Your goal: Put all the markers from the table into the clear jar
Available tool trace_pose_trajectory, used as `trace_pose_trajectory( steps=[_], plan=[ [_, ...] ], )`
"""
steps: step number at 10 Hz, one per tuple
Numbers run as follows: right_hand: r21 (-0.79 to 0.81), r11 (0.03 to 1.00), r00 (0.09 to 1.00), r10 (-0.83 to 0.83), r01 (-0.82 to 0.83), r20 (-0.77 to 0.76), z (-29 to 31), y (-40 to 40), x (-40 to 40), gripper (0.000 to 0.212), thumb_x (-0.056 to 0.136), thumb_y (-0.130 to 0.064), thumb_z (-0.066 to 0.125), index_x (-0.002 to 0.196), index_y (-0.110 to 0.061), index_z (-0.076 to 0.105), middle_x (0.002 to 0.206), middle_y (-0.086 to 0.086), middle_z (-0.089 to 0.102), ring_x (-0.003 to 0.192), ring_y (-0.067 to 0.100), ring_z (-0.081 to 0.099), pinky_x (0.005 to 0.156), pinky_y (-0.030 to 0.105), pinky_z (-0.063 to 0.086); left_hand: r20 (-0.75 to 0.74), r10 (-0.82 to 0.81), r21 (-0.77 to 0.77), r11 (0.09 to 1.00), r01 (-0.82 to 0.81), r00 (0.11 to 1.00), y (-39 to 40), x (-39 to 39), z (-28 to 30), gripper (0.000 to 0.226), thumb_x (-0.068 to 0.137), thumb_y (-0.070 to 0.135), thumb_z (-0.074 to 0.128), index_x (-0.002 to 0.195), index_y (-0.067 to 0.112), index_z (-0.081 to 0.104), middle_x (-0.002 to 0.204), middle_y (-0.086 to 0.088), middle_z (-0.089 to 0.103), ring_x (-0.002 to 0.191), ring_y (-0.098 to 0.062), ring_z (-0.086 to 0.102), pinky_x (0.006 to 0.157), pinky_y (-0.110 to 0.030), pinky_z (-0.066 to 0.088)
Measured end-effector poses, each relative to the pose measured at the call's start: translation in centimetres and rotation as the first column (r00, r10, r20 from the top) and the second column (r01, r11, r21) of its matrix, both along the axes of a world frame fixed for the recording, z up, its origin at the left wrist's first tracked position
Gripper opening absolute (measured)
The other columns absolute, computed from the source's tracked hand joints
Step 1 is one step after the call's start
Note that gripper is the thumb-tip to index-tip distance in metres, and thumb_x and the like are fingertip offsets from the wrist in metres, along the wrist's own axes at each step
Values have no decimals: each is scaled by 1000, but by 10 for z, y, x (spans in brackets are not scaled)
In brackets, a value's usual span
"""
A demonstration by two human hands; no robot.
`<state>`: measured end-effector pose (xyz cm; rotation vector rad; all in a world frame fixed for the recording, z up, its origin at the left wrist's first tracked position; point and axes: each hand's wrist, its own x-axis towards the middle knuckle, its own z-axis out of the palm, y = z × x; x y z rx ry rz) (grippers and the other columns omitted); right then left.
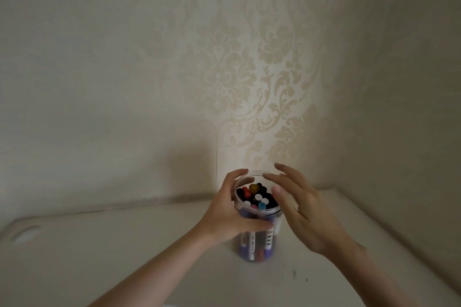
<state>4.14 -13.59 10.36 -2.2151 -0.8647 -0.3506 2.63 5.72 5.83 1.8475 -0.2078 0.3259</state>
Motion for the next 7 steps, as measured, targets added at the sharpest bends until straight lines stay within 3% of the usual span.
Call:
trace_pose_trajectory(
  steps=[1, 2, 3, 4, 5, 6, 7],
  plan=[
    [-20, 999, 997, -48, 47, -57, -11, -12, 2, 59, 86, -73, 24, 138, -47, 37, 149, -21, 33, 131, 3, 42, 108, 30, 43, -55, -93, -34, 995, 91, 994, -15, 5, 1, 96, 57, 15, 95, 131, 41, 40, 131, 14, 57, 115, -8, 62, 90, -25, 56],
    [9, 999, 976, -28, 31, -216, -17, -34, -1, 69, 77, -79, 42, 139, -53, 26, 145, -22, 34, 125, 5, 48, 103, 34, 48, -71, -171, -27, 985, 170, 983, -24, 8, -1, 96, 59, 22, 94, 134, 44, 39, 134, 17, 54, 124, -12, 56, 97, -34, 54],
    [11, 1000, 962, -5, 8, -274, -20, -46, -4, 80, 77, -50, 68, 142, -50, 22, 141, -24, 36, 121, -3, 48, 99, 18, 46, -56, -169, 62, 983, 172, 984, -16, 10, -1, 96, 56, 39, 93, 137, 42, 40, 139, 19, 50, 130, -5, 49, 108, -34, 44],
    [33, 999, 961, -10, 20, -276, -20, -49, -2, 81, 79, -37, 73, 144, -46, 25, 148, -19, 37, 129, 1, 46, 100, 25, 50, -63, -140, 89, 985, 145, 988, -5, 11, 5, 88, 53, 46, 91, 130, 40, 50, 133, 18, 57, 123, -1, 55, 106, -33, 48],
    [48, 999, 952, 31, -17, -304, -18, -50, -1, 83, 77, -38, 75, 143, -46, 26, 139, -18, 44, 130, 5, 46, 99, 28, 51, -107, -102, 122, 986, 115, 989, -5, 6, 12, 86, 52, 47, 91, 128, 40, 51, 133, 18, 58, 123, -4, 56, 104, -36, 50],
    [88, 996, 899, 23, 17, -437, 4, -64, -4, 87, 68, -44, 77, 142, -41, 31, 139, -18, 46, 123, 10, 56, 96, 37, 54, -67, -94, 261, 959, 109, 993, -4, -8, 30, 85, 63, 39, 89, 135, 41, 44, 136, 23, 51, 127, -3, 51, 107, -38, 47],
    [2, 1000, 923, 26, -28, -384, 52, -95, -19, 61, 60, -53, 76, 118, -43, 58, 129, -9, 63, 103, 7, 69, 91, 36, 57, 92, -140, 385, 918, 95, 986, 7, -36, 76, 70, 74, 34, 84, 134, 40, 48, 135, 25, 51, 127, 5, 48, 109, -36, 44]
  ],
)
